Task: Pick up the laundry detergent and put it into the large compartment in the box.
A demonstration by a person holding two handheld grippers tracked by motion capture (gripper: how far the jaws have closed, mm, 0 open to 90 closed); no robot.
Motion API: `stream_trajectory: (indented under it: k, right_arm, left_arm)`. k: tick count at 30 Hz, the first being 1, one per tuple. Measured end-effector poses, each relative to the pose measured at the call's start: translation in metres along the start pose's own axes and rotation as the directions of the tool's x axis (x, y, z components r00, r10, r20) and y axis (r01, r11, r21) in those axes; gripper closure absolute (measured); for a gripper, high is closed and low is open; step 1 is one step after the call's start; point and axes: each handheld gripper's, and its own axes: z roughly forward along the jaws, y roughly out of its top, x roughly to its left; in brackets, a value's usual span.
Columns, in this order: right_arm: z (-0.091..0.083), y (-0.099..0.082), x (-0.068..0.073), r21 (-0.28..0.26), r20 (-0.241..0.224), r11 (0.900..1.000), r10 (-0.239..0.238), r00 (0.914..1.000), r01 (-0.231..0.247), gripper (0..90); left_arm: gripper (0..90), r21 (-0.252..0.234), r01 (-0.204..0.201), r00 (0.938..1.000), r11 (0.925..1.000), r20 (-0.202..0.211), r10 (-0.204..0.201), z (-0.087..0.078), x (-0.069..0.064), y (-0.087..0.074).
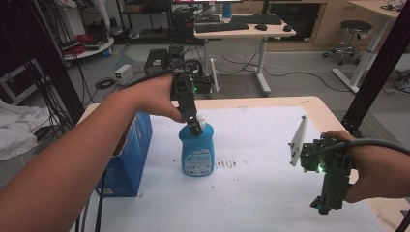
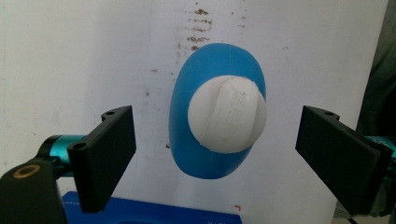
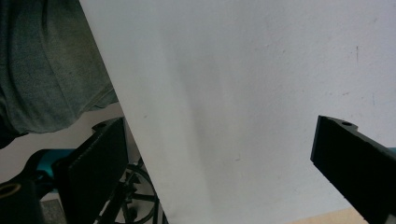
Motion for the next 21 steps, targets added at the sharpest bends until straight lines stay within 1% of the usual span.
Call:
stream_trajectory:
  k: [8,11,13,17,21]
  right_arm:
    - [0.001,-0.002,0.001,-0.001,-0.004,1.0000,0.006,1.0000,-0.006,3.5]
    - [0.002,-0.003,0.001,0.000,-0.004,1.0000,0.007,1.0000,-0.007,3.5]
    - [0.002,-0.003,0.001,-0.003,-0.005,1.0000,0.001,1.0000,-0.001,3.5]
    - [0.001,-0.003,0.001,-0.001,-0.001,1.0000,0.007,1.0000,-0.007,3.5]
    - [0.003,-0.004,0.001,-0.001,-0.006,0.9999,0.011,0.9999,-0.011,3.5]
  left_arm:
    - [12.2,0.015,-0.017,0.9998,0.9997,0.014,0.017,0.011,-0.001,0.003]
    - [12.2,0.037,-0.026,0.9996,0.9990,0.016,0.025,0.018,-0.002,0.005]
    - [12.2,0.040,-0.028,0.9995,0.9988,0.018,0.027,0.021,-0.002,0.005]
    - [12.2,0.046,-0.033,0.9990,0.9984,0.033,0.031,0.028,-0.001,0.005]
    - [12.2,0.065,-0.037,0.9987,0.9972,0.036,0.035,0.034,-0.001,0.005]
